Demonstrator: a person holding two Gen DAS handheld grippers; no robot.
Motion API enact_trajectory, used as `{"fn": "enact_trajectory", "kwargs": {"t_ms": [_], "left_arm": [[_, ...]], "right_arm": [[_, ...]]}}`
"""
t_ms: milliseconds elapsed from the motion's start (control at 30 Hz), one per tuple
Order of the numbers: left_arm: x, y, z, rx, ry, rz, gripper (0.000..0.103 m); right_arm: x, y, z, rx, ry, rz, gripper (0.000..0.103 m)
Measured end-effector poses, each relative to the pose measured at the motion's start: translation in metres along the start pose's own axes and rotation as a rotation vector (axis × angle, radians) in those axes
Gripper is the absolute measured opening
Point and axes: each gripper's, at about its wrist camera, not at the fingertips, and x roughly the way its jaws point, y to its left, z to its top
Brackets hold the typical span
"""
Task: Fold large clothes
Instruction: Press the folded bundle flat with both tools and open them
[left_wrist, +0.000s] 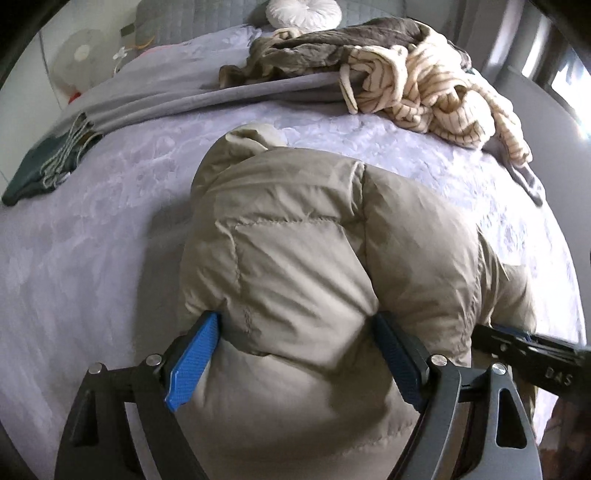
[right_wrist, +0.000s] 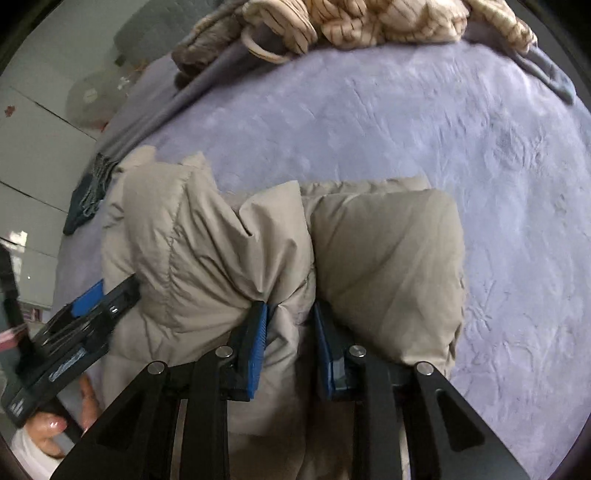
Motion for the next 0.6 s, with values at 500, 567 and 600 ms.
{"fn": "enact_trajectory", "kwargs": {"t_ms": [500, 567, 600], "left_arm": [[-0.055, 0.025, -0.031, -0.026, 0.06, 0.038, 0.085], [-0.065, 0.03, -0.04, -0.035, 0.07, 0.036, 0.085], [-0.07, 0.032, -0.045, -0.038, 0.073, 0.036, 0.085]], "right_arm": [[-0.04, 0.024, -0.021, -0.085, 0.004, -0.021, 0.026], [-0.053, 0.027, -0.031, -0.089, -0.005, -0.018, 0.026], [-0.06, 0.029, -0.037, -0.089, -0.009, -0.018, 0.027]]}}
